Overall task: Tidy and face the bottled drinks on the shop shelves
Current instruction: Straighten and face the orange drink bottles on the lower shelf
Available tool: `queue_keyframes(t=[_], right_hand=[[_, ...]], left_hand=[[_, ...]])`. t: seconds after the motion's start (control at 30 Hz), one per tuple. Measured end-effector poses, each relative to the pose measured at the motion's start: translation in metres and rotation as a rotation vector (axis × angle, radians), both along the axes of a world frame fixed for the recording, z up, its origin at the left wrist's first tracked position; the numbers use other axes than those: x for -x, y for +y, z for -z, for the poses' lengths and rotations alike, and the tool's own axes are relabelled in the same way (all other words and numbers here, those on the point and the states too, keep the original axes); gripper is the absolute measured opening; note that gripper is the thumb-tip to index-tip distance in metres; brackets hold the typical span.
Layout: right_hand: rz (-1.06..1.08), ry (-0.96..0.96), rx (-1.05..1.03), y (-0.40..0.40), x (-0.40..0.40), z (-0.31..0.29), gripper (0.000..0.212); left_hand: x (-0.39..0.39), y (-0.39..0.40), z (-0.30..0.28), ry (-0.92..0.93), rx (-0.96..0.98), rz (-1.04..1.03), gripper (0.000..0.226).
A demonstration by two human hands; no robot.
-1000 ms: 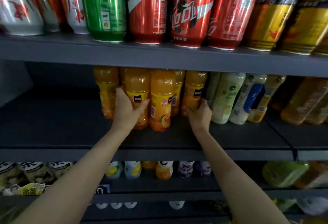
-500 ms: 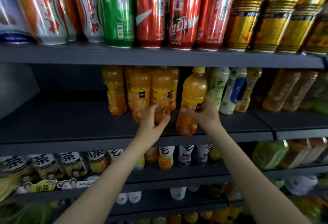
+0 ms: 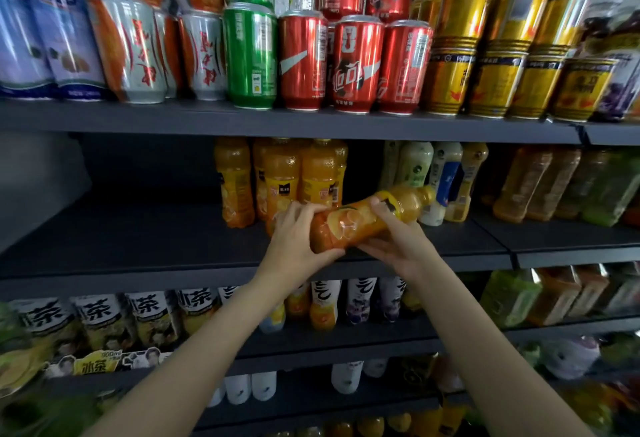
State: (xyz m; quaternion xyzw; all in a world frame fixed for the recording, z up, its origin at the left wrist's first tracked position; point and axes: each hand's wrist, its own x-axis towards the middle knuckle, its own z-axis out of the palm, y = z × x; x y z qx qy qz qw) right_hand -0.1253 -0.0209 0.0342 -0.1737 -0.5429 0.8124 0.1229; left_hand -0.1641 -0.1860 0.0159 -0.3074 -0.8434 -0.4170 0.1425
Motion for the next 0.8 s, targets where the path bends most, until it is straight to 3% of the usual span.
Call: queue_keyframes(t=[0.1,0.17,0.23,0.3,0.37,0.43,0.57,0.63,0.8], right_hand=[[-0.016,0.023,0.176,-0.005,-0.003,0.001,0.038],[-0.035,0.067,0.191,-0.005,-0.003,-0.001,0.051],[-0.069,0.104,0.152,-0.003,-0.003,-0.006,0.056],[-0.106,0.139,0.084,-0.002,-0.005,-0.011,0.048],[-0.101,0.144,-0.025,-0.002,-0.008,-0.015,0.041],[-0.051,0.108,-0.113,-0.003,-0.008,-0.017,0.037],[0.035,0.064,-0.086,-0.008,-0.005,-0.013,0.030],[0.054,0.093,-0.097,-0.009,-0.007,-0.010,0.032],[-0.053,0.209,-0.311,-0.004,-0.012,-0.006,0.061]], left_hand=[[0.003,-0.009,-0.009,-0.001,-0.056,0.082,0.066],[0.005,-0.012,-0.014,-0.249,-0.186,0.126,0.066],[0.004,-0.016,-0.018,-0.647,-0.378,0.254,0.060],[0.006,-0.015,-0.015,-0.780,-0.452,0.322,0.051],[0.006,-0.015,-0.012,-0.616,-0.394,0.255,0.049],[0.007,-0.016,-0.007,-0.306,-0.242,0.137,0.053],[0.001,-0.016,0.002,0.105,-0.031,0.133,0.061],[0.005,-0.016,0.004,0.085,0.023,0.164,0.063],[0.020,-0.018,0.001,-0.437,-0.054,0.323,0.069]])
